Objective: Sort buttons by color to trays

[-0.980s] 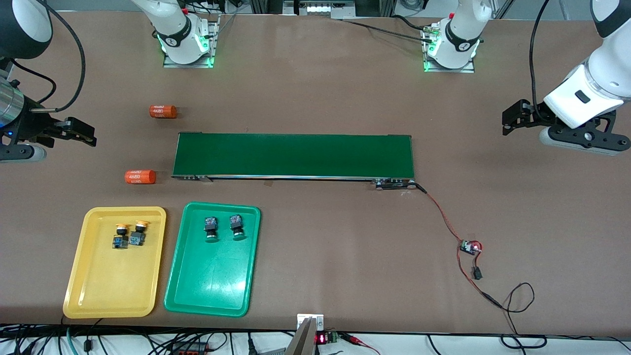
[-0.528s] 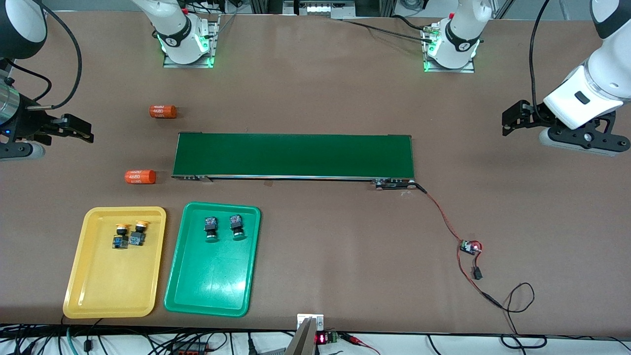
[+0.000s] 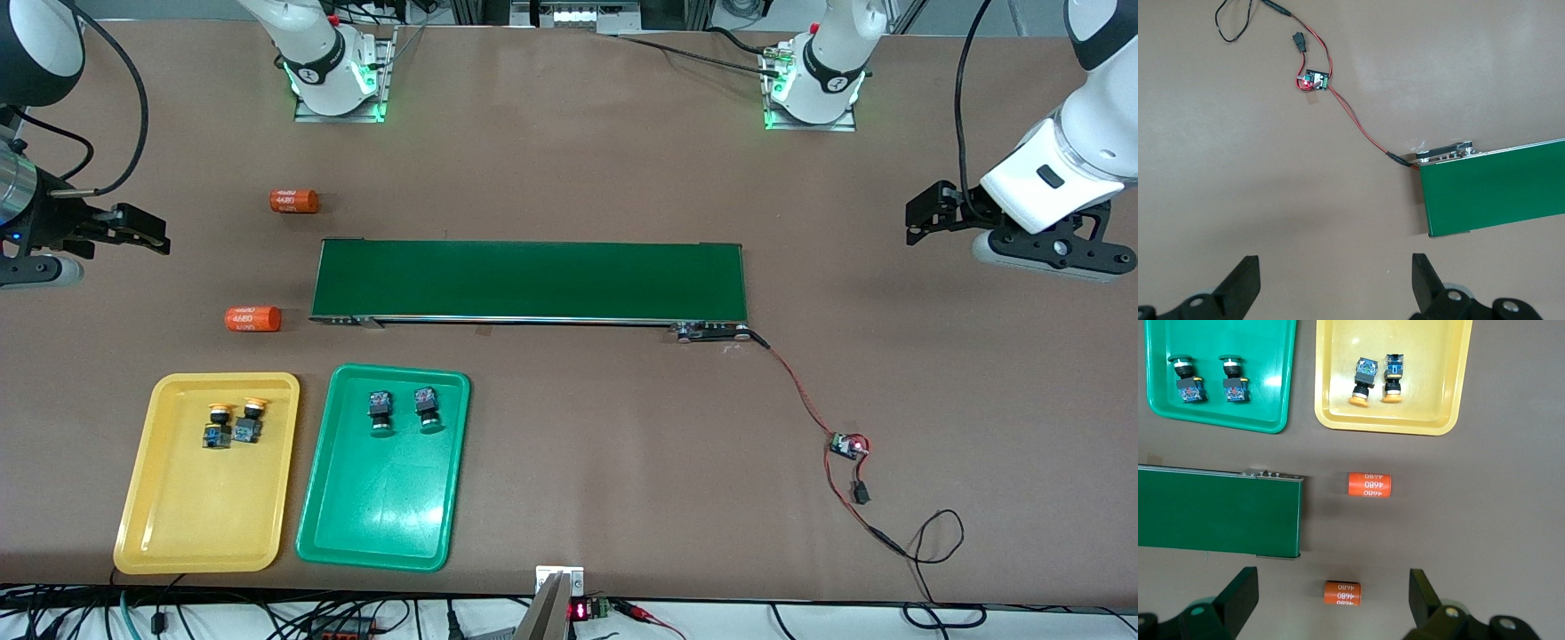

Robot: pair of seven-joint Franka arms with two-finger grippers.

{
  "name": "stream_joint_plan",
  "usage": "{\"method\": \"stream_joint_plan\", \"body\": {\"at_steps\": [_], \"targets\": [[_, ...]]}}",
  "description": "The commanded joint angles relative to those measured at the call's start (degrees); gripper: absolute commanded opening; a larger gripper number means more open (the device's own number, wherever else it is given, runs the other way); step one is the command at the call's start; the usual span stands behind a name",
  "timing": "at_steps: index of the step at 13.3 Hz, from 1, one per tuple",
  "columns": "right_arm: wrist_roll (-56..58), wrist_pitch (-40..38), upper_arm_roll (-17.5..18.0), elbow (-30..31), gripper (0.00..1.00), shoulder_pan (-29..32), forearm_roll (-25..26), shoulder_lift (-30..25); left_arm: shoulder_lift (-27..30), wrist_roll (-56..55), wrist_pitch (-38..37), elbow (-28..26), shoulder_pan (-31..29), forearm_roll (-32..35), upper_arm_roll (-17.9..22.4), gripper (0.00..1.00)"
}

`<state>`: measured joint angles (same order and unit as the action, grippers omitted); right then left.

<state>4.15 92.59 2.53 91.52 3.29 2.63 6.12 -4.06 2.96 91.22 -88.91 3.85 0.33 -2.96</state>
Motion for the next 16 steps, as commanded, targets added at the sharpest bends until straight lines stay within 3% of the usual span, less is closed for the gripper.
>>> {"method": "stream_joint_plan", "body": {"at_steps": [1, 16], "targets": [[-3.6, -0.8, 0.6, 0.9, 1.0, 0.0, -0.3, -1.6, -0.6, 0.6, -0.4, 1.5, 0.2, 0.0, 0.1, 1.0], [-4.5, -2.7, 0.6, 0.9, 1.0, 0.1, -0.3, -1.5, -0.6, 1.1, -0.9, 1.5, -1.8, 0.7, 0.2, 1.0]]}}
